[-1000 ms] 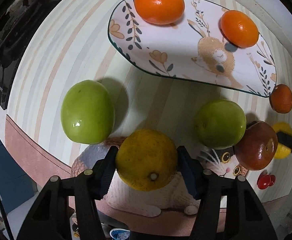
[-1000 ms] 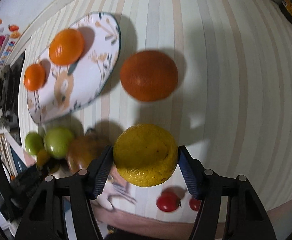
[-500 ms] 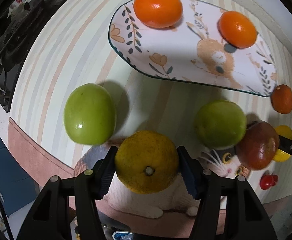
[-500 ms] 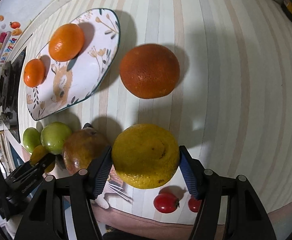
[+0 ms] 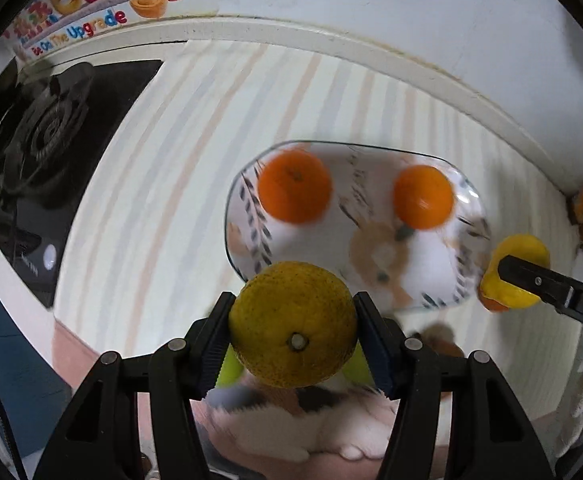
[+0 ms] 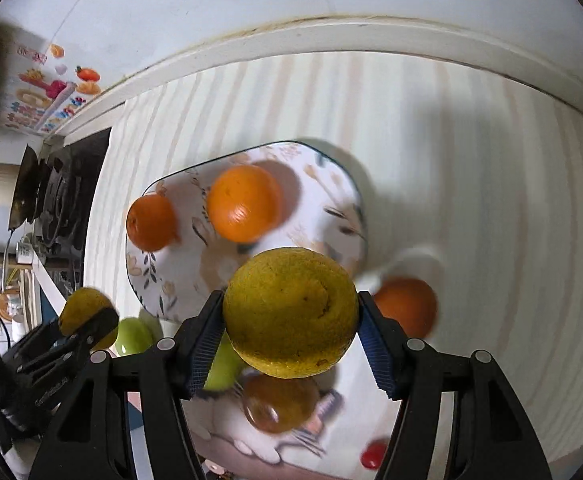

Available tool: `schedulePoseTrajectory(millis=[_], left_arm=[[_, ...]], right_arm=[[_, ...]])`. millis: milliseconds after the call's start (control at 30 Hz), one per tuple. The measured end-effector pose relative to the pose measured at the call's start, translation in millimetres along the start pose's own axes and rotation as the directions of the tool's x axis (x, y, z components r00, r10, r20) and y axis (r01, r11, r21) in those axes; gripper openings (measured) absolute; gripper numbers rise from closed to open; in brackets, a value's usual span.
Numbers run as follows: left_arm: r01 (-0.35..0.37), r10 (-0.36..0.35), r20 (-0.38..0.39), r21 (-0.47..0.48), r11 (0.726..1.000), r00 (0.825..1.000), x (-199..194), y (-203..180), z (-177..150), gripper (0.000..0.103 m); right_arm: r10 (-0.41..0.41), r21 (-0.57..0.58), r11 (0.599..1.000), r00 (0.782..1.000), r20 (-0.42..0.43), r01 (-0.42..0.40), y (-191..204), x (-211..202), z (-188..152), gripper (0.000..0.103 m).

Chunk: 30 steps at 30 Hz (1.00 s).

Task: Organize fruits
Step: 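Carry both yellow fruits to the plate and lower them beside the oranges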

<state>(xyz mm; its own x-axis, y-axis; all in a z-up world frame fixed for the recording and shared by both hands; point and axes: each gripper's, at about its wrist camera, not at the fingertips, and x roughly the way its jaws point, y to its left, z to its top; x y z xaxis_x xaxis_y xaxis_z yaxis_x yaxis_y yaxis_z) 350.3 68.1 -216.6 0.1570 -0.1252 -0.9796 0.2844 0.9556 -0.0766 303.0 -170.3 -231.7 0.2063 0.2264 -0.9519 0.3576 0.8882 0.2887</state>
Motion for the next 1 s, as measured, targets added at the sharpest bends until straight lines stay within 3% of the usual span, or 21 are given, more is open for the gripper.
schedulePoseTrajectory(millis=[167,400,633,833,900,967,1000], left_arm=[[-0.025,0.025,-0.064,-0.004,1.000,0.998,34.5,8.7,26.7,0.057],[-0.023,0.023,-0.122,0.000,1.000,0.992,60.5,8.6,42.4,0.057],[-0.035,0.040,-0.168,0.031,0.999,0.985,77.9,2.6,37.9,0.057],[-0.041,0.042,-0.163,0.009,0.999,0.986,75.4,1.8,36.8,0.058],[-0.049,0.049,-0.144,0.009,0.999,0.988,67.7,1.0,35.3,0.062],[-0.048,0.048,-0.128,0.003,0.999,0.991,59.7,0.1,33.5,0.078],[-0.048,0.048,-0.120,0.000,0.999,0.992,55.0,0.5,32.7,0.081]], right_arm=[[-0.001,-0.019,1.000,0.998,-0.060,0.000,23.3,38.9,18.0,0.067],[-0.001,-0.029,1.000,0.992,-0.123,-0.002,32.4,73.4,13.6,0.067],[0.019,0.009,1.000,0.990,-0.139,-0.018,22.4,74.5,14.3,0.068],[0.004,0.012,1.000,0.993,-0.117,-0.002,13.5,55.0,15.1,0.079],[-0.007,0.012,1.000,0.995,-0.104,0.009,11.3,46.7,15.6,0.079],[-0.026,0.006,1.000,0.995,-0.092,0.026,10.7,38.6,14.4,0.088],[-0.045,0.000,0.999,0.995,-0.087,0.046,11.6,34.2,12.7,0.092]])
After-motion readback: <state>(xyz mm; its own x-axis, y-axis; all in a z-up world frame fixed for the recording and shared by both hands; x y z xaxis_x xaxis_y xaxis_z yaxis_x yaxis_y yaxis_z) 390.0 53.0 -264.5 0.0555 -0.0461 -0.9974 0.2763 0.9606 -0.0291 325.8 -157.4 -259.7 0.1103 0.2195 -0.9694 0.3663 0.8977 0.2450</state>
